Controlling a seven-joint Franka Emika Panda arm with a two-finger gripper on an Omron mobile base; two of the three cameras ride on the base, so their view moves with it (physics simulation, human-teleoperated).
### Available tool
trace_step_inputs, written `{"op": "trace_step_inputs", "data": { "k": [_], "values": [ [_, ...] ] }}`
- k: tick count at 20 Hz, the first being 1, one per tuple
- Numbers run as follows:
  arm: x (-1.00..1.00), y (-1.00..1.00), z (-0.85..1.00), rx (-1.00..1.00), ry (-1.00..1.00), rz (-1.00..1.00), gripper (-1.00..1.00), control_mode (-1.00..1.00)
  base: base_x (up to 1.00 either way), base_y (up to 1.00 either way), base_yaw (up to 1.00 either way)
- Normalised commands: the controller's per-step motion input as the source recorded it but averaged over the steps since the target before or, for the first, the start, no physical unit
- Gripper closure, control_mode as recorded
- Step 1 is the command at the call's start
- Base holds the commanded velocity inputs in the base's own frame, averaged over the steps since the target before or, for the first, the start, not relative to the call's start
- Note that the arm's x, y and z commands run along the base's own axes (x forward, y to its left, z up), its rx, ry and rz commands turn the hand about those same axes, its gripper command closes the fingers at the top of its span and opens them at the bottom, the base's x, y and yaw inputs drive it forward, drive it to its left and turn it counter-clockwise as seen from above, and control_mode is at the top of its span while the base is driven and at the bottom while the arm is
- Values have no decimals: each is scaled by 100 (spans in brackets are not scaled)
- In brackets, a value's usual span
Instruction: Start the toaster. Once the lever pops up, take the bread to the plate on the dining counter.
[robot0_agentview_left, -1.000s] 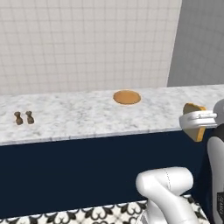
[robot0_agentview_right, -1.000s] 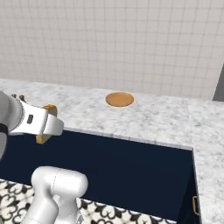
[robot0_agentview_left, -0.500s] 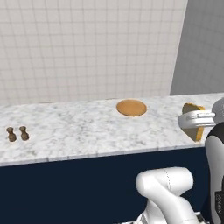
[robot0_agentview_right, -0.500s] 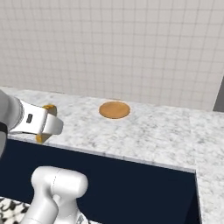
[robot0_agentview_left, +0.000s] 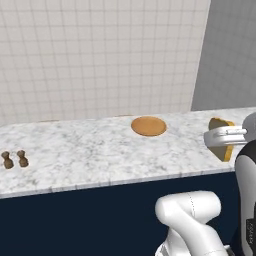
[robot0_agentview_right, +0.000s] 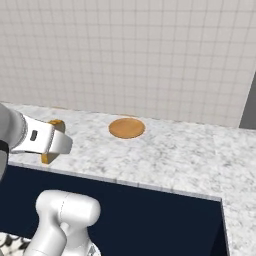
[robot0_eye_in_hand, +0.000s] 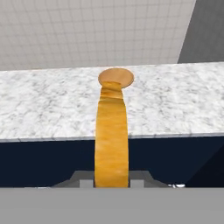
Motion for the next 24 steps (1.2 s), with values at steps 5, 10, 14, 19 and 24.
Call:
{"op": "trace_step_inputs", "data": {
  "k": [5,10,14,19,24],
  "values": [
    [0,0,0,0,0,0,100,100,20,1,-8],
    [0,0,0,0,0,0,100,100,21,0,-6],
    [0,0,0,0,0,0,100,100,20,0,-1],
    [34,0,0,2,0,2,100,-100,10,0,0],
    [100,0,0,13,1,6,100,-100,0,0,0]
  ]
}}
